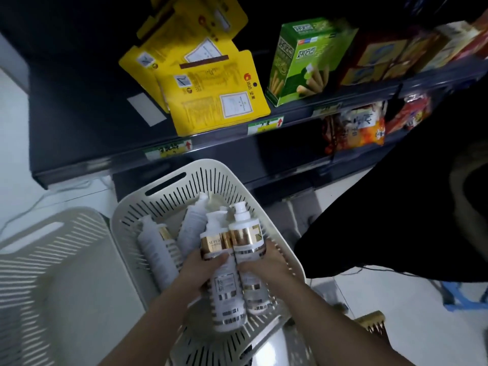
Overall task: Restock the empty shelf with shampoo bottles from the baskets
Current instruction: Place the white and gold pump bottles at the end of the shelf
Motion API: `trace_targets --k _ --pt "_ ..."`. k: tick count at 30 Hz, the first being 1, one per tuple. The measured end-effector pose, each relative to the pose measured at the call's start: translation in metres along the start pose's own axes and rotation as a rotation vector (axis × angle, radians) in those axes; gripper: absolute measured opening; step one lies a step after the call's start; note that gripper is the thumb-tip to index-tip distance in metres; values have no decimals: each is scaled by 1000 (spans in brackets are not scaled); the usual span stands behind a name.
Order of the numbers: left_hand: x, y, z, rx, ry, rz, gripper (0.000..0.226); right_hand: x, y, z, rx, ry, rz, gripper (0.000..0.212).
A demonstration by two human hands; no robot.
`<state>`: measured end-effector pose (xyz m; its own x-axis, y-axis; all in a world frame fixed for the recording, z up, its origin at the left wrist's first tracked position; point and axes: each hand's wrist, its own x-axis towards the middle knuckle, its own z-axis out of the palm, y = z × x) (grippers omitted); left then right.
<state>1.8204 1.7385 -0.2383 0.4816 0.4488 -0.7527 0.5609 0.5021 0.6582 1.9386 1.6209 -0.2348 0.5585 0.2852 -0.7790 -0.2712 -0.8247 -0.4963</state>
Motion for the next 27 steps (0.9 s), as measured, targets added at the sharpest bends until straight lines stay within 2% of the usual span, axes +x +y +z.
trace_targets --k 3,4,7,8,10,13,17,20,23,27 --pt "-21 9 -17 -30 -51 36 28 -13 -8 -15 59 -101 -18 56" --pt "-30 14 -24 -60 -75 43 35 -20 -13 -17 70 -131 -30 60" --pt "-61 26 -42 -138 -146 96 45 -38 -23 -15 110 -190 -127 94" --pt "-73 29 -48 -161 -151 114 51 -46 -28 -14 128 -212 -166 97" --pt "-100 31 -59 -196 -136 161 71 -69 -42 -10 136 -270 -268 90" --pt "-142 30 -76 -211 -6 254 87 -103 -64 0 69 -328 -398 76" --pt "-195 21 -110 -246 200 362 75 -149 -93 24 23 -407 -571 46" --pt "-236 13 -141 -287 330 416 83 -180 -111 54 -74 -448 -686 46" --pt "-278 1 -174 -374 435 459 76 -205 -124 93 -155 -482 -779 55" --pt "-332 -23 -223 -429 589 550 80 -248 -138 149 -216 -542 -864 54"
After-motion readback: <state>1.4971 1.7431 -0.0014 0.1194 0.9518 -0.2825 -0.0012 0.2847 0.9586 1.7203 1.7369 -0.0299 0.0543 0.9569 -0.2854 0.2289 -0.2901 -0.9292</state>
